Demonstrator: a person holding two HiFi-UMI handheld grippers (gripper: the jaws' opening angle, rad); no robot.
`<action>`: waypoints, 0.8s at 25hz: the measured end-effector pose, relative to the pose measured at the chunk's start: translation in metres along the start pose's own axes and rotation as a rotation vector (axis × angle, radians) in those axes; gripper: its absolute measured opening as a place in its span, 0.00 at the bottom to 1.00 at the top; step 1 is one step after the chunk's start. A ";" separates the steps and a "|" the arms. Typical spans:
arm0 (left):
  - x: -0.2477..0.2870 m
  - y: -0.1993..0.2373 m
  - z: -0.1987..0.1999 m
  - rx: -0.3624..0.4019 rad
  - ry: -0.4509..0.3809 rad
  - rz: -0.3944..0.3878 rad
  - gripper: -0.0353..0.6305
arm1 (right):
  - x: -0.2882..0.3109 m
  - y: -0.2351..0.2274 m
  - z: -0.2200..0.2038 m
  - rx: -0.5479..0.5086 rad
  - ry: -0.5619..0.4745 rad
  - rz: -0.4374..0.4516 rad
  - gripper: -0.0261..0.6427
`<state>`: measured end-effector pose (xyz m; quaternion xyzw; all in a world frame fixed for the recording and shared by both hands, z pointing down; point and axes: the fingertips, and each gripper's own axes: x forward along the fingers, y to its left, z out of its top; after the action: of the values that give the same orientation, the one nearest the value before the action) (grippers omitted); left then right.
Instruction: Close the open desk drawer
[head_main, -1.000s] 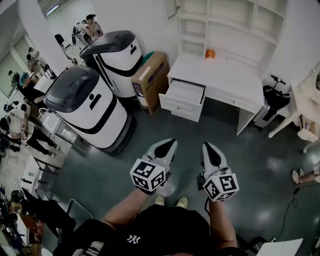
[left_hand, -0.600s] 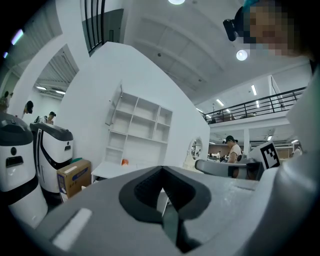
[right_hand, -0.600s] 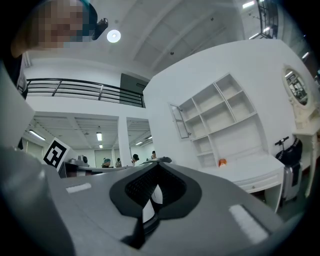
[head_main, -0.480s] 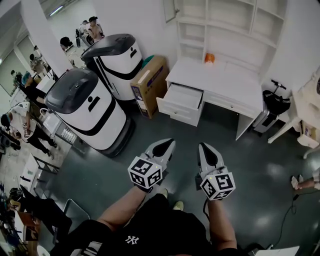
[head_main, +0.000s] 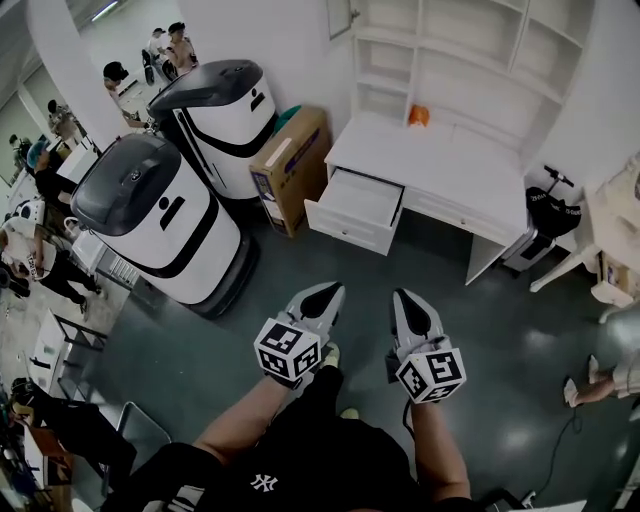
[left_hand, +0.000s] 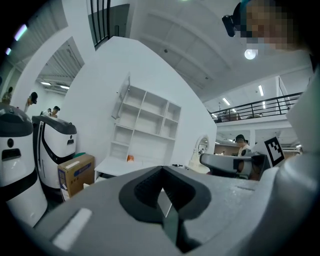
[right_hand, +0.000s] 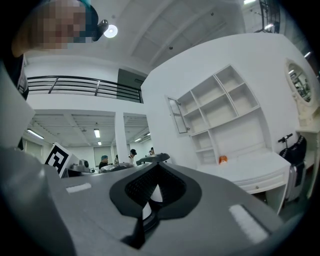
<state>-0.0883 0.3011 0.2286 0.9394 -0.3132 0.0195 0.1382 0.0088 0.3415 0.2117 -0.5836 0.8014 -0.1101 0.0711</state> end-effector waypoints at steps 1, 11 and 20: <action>0.009 0.009 -0.001 -0.005 0.003 0.003 0.05 | 0.010 -0.006 -0.001 -0.001 0.006 0.000 0.06; 0.112 0.133 -0.019 -0.006 0.071 0.016 0.05 | 0.151 -0.065 -0.021 0.025 0.050 -0.037 0.07; 0.190 0.224 -0.084 -0.011 0.171 0.007 0.05 | 0.229 -0.110 -0.049 0.067 0.101 -0.083 0.07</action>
<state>-0.0641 0.0419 0.3882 0.9324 -0.3038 0.0983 0.1696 0.0273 0.0961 0.2913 -0.6074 0.7748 -0.1692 0.0453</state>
